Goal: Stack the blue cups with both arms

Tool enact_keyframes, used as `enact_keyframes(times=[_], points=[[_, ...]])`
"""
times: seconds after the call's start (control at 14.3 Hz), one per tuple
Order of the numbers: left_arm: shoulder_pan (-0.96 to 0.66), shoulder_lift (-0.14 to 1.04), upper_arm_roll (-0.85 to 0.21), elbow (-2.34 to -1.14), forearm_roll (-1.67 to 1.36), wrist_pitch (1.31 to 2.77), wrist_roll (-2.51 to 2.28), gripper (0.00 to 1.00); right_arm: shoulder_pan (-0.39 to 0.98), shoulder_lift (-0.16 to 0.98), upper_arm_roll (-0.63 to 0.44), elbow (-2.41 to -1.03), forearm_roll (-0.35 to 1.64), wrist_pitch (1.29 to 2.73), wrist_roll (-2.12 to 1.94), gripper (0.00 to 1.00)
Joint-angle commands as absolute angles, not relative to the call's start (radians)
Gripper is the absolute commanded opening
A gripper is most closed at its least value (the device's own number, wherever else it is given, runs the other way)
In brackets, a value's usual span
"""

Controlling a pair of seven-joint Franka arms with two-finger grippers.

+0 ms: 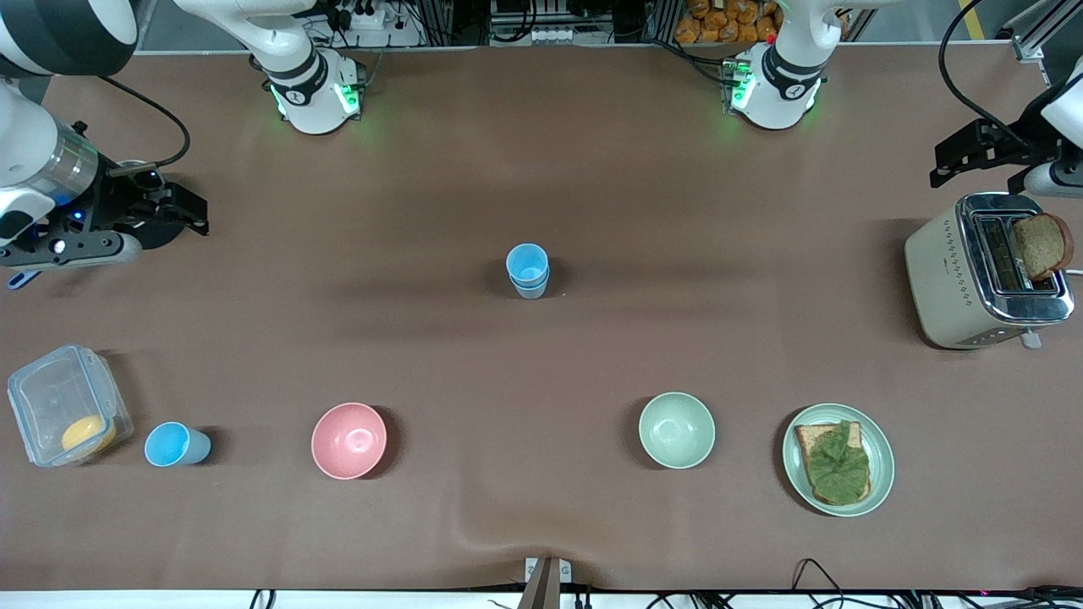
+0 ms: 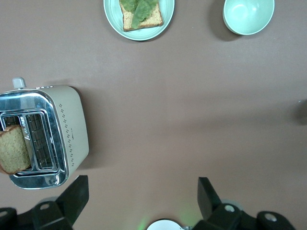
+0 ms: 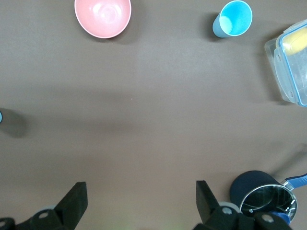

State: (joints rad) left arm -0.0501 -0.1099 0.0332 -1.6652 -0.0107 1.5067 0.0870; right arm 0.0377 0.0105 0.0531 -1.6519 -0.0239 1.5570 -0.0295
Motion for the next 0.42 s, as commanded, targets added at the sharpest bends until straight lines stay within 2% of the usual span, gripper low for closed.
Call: enact_keyframes(times=[0.0,0.35], points=[[-0.037,-0.110,0.034,-1.652,-0.017,1.483,0.103,1.00,0.038,0.021,0.057,-1.637,-0.021,1.543,-0.028,1.00],[-0.028,-0.101,0.031,-1.646,-0.029,1.489,0.097,1.00,0.029,0.021,0.054,-1.638,0.012,1.537,-0.040,1.00]])
